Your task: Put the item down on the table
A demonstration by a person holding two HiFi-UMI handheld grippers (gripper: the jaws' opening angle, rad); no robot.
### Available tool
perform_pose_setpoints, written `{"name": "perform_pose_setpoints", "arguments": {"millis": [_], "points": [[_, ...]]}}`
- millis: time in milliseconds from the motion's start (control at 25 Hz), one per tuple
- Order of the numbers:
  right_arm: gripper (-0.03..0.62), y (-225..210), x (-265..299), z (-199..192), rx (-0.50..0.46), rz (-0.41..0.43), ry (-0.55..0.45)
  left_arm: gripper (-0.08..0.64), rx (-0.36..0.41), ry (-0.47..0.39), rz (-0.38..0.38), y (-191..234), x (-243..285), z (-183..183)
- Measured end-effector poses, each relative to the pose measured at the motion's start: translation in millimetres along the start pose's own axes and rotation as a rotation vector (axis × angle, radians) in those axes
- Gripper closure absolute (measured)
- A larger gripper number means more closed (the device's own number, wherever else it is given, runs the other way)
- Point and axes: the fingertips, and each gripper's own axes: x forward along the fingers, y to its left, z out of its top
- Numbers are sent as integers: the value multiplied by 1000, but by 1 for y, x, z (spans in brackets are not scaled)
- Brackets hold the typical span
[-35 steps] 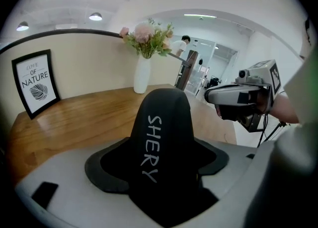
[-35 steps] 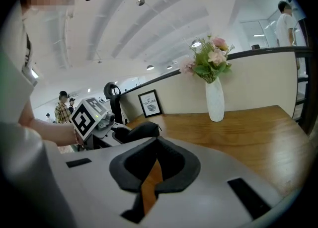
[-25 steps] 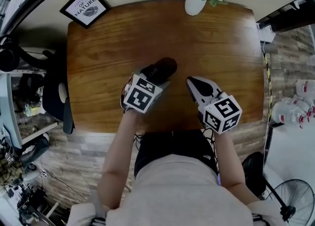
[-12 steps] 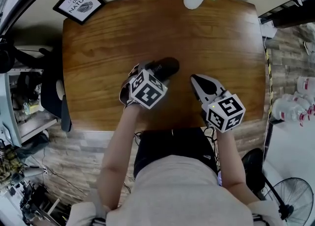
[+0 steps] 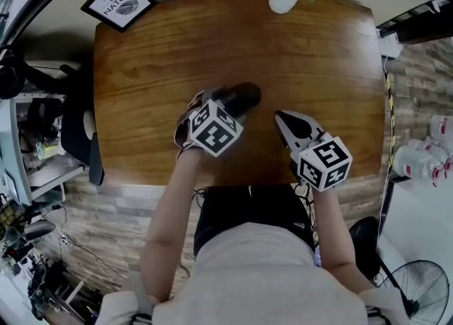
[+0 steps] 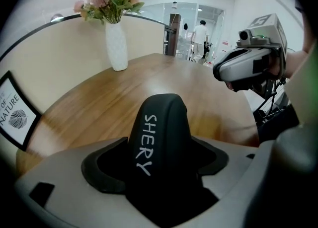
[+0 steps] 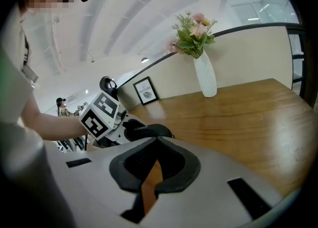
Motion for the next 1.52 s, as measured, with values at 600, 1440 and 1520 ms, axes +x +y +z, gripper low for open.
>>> {"name": "perform_pose_setpoints", "arguments": {"millis": [600, 1440, 1520], "points": [[582, 15, -7, 19, -48, 22, -35, 94, -157, -138, 1, -2, -27, 10], [581, 67, -28, 113, -199, 85, -232, 278, -305, -630, 60, -2, -180, 89], [581, 71, -31, 118, -206, 94, -251, 332, -324, -672, 85, -2, -190, 93]]}}
